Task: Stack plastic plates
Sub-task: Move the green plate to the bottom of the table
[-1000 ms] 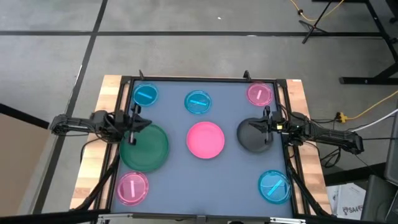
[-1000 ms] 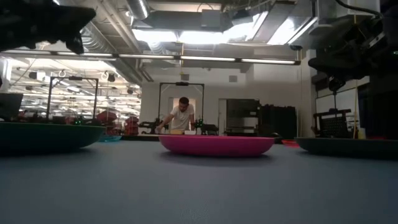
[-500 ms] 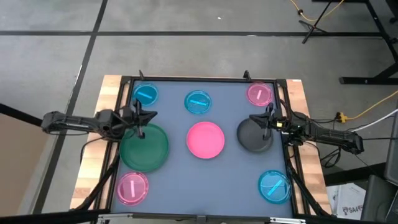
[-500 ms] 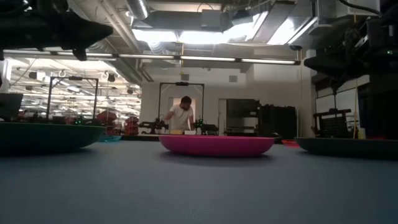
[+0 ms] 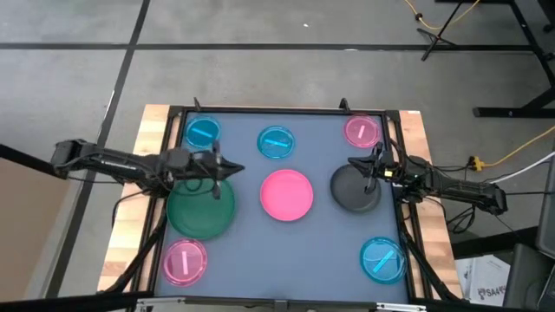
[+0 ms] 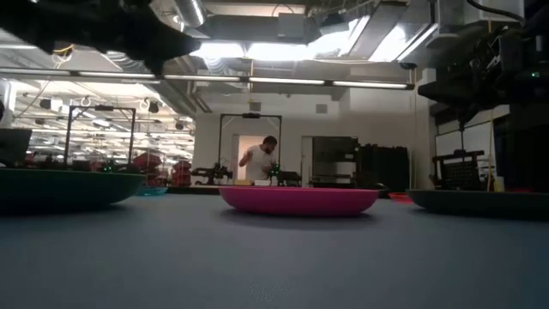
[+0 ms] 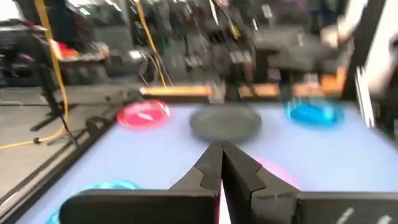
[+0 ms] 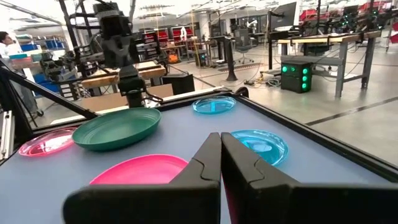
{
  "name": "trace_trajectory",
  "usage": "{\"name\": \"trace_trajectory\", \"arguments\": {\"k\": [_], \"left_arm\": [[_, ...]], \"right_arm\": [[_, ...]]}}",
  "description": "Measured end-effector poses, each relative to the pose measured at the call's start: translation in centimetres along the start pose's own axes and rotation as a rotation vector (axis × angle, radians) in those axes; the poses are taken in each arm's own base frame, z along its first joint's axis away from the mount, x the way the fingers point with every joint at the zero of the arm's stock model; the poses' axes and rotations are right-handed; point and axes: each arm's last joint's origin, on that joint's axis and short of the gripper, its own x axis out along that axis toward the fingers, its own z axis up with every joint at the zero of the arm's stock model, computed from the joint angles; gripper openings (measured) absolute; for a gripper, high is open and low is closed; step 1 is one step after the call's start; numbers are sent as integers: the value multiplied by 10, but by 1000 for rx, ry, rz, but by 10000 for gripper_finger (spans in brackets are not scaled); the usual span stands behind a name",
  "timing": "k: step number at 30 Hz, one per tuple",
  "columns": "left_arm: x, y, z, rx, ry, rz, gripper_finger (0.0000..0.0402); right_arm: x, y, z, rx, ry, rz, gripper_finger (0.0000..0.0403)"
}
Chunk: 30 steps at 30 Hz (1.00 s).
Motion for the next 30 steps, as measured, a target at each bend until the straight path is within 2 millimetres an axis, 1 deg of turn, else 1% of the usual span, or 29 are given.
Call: {"name": "trace_trajectory", "arguments": {"k": [2, 4, 8, 12, 16, 18, 22, 25, 30], "left_arm": [[10, -7, 0, 63, 76, -32, 1], [19, -14, 1, 108, 112, -75, 1], [31, -22, 10, 149, 62, -146, 1], [37, -23, 21, 156, -18, -136, 1], [41, -27, 28, 119, -9, -116, 7], [43, -32, 28, 112, 31, -130, 21], [43, -42, 34, 89, 133, -107, 67], [40, -47, 37, 90, 250, -69, 103], [31, -58, 51, 34, 383, -44, 148]], "right_arm": [[0, 0, 0, -1, 4, 0, 1], [0, 0, -2, -2, 19, -2, 1], [0, 0, -4, -5, 40, -5, 1], [0, -1, -5, -1, 47, -5, 1], [0, -1, -5, -1, 51, -4, 1], [0, 0, -5, 0, 52, -1, 1], [0, 1, -5, 1, 62, 52, 1], [0, 2, -6, 3, 70, 83, 1], [0, 2, -7, 5, 78, 81, 1]]}}
